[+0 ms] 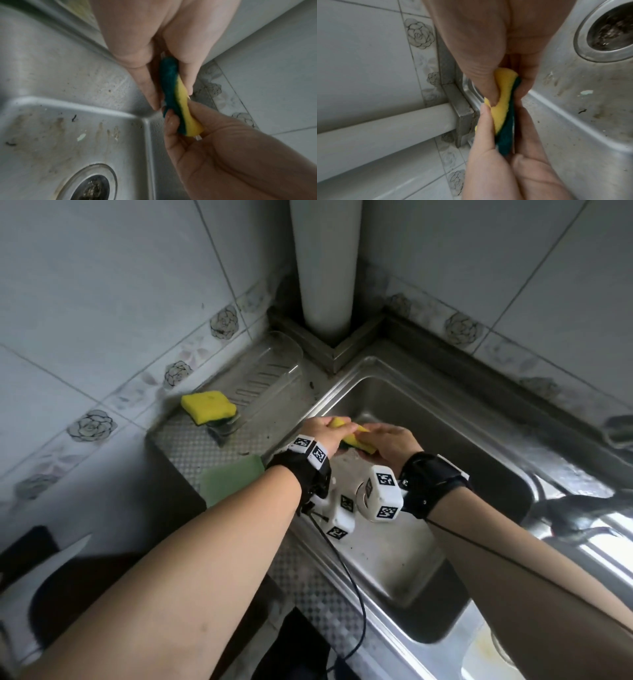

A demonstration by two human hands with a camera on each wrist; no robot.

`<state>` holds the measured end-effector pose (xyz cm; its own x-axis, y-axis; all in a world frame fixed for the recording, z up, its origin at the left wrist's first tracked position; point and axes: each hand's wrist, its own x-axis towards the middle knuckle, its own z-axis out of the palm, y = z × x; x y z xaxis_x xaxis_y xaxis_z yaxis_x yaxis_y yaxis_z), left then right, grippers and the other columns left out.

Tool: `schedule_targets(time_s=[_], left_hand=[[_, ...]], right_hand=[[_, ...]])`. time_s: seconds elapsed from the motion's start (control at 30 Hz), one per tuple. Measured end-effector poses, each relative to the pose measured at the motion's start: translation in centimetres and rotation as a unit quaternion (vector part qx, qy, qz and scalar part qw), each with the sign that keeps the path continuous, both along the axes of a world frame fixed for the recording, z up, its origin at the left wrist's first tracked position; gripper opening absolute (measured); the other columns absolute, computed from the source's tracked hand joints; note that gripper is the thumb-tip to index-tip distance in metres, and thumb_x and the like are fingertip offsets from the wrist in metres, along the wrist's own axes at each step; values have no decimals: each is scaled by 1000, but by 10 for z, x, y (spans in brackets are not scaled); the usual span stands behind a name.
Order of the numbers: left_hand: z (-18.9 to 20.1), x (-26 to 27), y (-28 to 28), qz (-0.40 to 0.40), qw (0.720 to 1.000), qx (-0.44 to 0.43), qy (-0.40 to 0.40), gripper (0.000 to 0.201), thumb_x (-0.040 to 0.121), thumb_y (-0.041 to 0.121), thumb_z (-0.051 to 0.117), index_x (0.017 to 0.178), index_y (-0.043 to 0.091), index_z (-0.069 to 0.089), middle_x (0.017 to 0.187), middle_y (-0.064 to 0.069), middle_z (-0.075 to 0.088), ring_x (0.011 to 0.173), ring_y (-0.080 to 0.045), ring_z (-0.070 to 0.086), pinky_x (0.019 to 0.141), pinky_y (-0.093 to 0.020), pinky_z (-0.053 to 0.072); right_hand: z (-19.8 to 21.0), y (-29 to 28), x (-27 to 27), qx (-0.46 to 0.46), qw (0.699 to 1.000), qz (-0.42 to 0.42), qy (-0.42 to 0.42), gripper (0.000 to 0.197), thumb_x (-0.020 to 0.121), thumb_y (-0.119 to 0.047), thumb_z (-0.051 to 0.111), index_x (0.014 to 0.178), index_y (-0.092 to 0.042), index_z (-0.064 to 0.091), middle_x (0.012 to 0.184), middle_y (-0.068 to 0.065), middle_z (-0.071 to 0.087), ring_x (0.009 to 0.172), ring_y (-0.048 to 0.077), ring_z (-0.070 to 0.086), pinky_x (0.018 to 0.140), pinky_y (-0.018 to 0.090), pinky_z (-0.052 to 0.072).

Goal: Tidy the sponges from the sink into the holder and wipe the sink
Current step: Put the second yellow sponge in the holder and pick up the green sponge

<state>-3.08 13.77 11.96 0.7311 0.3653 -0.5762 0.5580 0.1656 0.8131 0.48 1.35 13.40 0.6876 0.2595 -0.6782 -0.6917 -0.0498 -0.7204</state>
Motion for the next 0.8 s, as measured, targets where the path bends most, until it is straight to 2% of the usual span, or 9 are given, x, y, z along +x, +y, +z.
schedule_targets(time_s=[0.13, 0.23, 0.3, 0.37, 0.43, 0.5, 0.63, 0.73, 0.8], left_hand=[[31, -2, 43, 63, 997, 36, -3, 32, 75, 25, 75, 106, 14, 72, 101, -9, 69, 86, -23, 66, 63, -28, 60], [49, -3, 92, 61, 984, 164, -18, 30, 75, 22, 70, 105, 23, 72, 106, -1, 70, 93, -20, 66, 81, -28, 56], [60, -5, 124, 83, 977, 193, -23, 22, 71, 18, 74, 88, 30, 69, 102, -3, 72, 89, -23, 67, 81, -33, 56], [66, -8, 153, 102, 973, 203, -36, 19, 66, 21, 79, 78, 30, 68, 92, -1, 70, 81, -21, 66, 78, -37, 58], [71, -13, 180, 107, 973, 197, -48, 17, 68, 23, 81, 81, 28, 71, 92, -3, 71, 74, -16, 66, 72, -34, 60], [70, -15, 202, 125, 974, 183, -54, 17, 70, 22, 79, 86, 25, 74, 99, -8, 74, 74, -15, 67, 71, -32, 60], [60, -17, 227, 86, 972, 219, -12, 39, 71, 16, 73, 110, 16, 71, 110, -7, 72, 94, -18, 68, 91, -33, 55], [52, -20, 234, 1, 956, 292, 22, 40, 72, 18, 76, 112, 15, 69, 107, -3, 69, 91, -17, 64, 84, -24, 52], [47, -19, 235, -31, 934, 353, 49, 37, 71, 22, 76, 107, 18, 70, 110, -4, 70, 94, -21, 65, 86, -27, 52]], right_hand=[[21, 36, 13, 11, 998, 46, -47, 39, 80, -4, 69, 116, -12, 58, 90, 5, 61, 80, 19, 61, 61, 24, 57], [38, 79, 25, 42, 996, 51, -54, 34, 77, 2, 69, 105, -11, 55, 86, 6, 60, 72, 19, 61, 62, 28, 56], [43, 113, 32, 43, 993, 83, -79, 24, 77, 1, 69, 91, -16, 58, 87, 7, 63, 73, 19, 61, 66, 30, 52], [46, 145, 34, 22, 984, 128, -117, 19, 79, -8, 69, 94, -19, 65, 94, 7, 65, 82, 20, 61, 67, 28, 49], [45, 173, 37, -4, 975, 160, -152, 29, 81, -14, 67, 110, -17, 68, 96, 6, 63, 80, 17, 57, 63, 25, 44], [44, 196, 40, -36, 966, 181, -178, 34, 83, -17, 65, 116, -14, 68, 93, 5, 62, 68, 12, 53, 57, 23, 41], [33, 227, 49, -78, 957, 217, -177, 26, 83, -22, 63, 106, -14, 71, 86, 4, 63, 63, 13, 55, 52, 23, 46], [24, 238, 53, -92, 951, 244, -164, 11, 83, -23, 63, 91, -16, 66, 83, 5, 64, 71, 19, 62, 60, 28, 53], [15, 243, 56, -82, 950, 259, -154, 14, 82, -23, 63, 94, -16, 63, 94, 9, 65, 81, 22, 64, 71, 33, 57]])
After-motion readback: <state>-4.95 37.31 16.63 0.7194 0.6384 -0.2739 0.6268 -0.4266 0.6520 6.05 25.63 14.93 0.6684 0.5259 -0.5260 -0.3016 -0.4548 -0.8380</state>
